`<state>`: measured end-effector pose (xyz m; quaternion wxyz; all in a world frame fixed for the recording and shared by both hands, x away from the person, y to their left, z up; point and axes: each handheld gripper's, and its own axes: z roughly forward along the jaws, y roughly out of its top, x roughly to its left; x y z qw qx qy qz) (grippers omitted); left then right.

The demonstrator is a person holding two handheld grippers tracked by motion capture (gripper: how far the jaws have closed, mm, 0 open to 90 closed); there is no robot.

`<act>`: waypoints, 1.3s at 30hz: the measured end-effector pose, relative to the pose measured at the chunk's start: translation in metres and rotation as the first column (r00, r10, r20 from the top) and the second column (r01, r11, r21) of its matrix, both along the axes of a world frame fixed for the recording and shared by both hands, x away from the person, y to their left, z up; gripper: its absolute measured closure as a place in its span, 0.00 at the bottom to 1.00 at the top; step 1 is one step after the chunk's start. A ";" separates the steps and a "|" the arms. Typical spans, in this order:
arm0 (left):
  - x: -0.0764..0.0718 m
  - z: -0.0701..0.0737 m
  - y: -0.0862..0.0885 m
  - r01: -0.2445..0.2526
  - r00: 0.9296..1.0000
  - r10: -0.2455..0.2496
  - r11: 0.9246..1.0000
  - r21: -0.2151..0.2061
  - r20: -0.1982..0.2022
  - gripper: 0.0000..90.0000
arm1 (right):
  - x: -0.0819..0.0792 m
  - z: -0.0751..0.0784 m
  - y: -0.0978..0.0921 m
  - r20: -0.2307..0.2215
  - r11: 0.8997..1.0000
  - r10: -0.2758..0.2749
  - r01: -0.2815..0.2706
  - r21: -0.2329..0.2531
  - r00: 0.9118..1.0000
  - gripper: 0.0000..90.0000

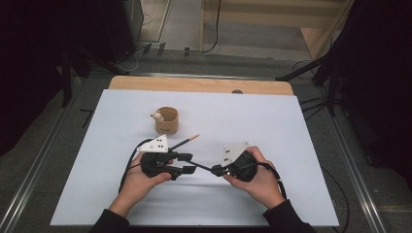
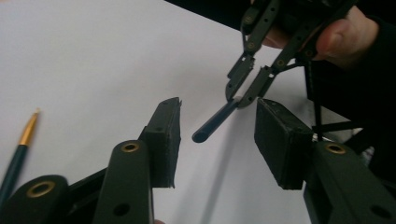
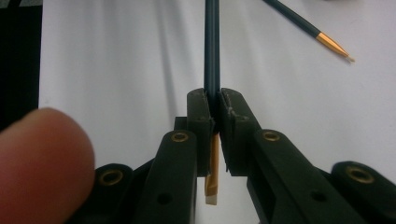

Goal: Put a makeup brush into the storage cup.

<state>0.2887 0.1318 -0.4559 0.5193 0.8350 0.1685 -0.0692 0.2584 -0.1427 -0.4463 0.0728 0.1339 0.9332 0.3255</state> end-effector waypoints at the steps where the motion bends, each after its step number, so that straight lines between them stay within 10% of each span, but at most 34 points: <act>1: 0.000 0.000 0.000 0.012 1.000 -0.012 1.000 0.005 -0.002 0.61 | 0.000 0.000 0.000 0.002 1.000 0.005 -0.005 0.001 1.000 0.94; 39: 0.004 -0.001 -0.001 0.079 0.992 -0.074 0.996 0.048 -0.102 0.96 | 0.000 -0.005 0.004 -0.007 0.998 0.061 -0.061 -0.015 0.998 0.91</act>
